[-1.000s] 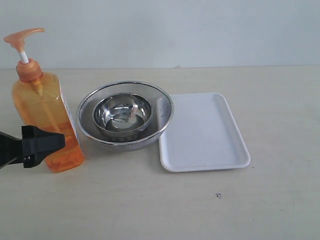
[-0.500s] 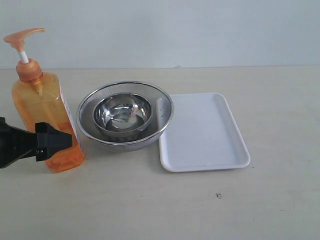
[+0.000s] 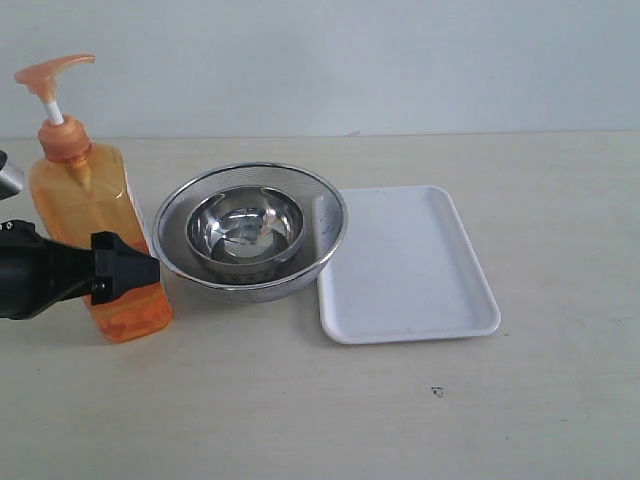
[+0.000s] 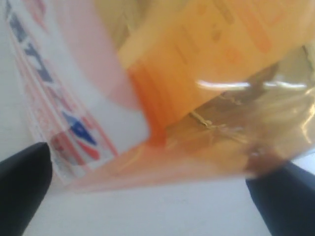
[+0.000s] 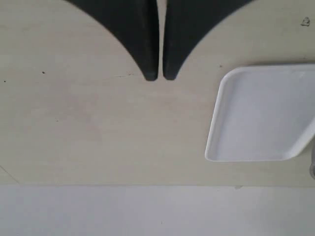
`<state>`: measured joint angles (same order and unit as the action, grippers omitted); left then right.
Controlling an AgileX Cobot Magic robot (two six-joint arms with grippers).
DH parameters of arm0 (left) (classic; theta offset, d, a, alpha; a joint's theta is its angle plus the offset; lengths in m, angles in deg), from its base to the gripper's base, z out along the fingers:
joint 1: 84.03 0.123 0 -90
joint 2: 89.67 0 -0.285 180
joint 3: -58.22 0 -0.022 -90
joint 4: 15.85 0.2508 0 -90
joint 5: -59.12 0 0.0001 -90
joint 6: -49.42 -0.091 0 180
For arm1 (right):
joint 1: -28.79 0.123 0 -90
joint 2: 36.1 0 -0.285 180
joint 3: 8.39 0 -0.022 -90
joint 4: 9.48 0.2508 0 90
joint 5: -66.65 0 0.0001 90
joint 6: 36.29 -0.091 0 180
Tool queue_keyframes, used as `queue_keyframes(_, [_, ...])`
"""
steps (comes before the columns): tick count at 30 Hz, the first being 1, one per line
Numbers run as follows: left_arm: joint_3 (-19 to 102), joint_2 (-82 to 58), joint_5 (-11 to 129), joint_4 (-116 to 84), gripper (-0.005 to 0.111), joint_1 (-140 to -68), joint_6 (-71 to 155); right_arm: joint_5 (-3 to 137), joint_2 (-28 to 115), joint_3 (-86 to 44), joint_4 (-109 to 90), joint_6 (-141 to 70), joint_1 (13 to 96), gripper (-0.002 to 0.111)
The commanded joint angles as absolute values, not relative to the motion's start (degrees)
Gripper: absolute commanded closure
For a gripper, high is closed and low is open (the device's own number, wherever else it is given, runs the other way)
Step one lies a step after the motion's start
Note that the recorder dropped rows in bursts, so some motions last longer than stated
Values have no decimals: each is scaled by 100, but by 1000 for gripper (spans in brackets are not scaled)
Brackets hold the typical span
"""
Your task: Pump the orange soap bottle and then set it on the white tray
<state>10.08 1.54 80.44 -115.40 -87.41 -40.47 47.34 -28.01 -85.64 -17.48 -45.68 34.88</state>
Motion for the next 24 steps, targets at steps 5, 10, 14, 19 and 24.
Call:
queue_keyframes(5, [1038, 160, 7499, -11580, -2, -8788, -4014, 4759, -2831, -8561, -1755, -4538, 3460, 108])
queue_keyframes(10, [1038, 146, 7457, -11580, -2, -8788, -4095, 4759, -2831, -8561, -1755, -4538, 3460, 108])
queue_keyframes(14, [1038, 112, 7124, -11580, -2, -8788, -4095, 4759, -2831, -8561, -1755, -4538, 3460, 108])
queue_keyframes(19, [1038, 112, 6738, -11580, -2, -8788, -4095, 4759, -2831, -8561, -1755, -4538, 3460, 108])
queue_keyframes(24, [977, 112, 7602, -11580, -2, -8788, -4093, 4759, -2831, -8561, -1755, -4538, 3460, 108])
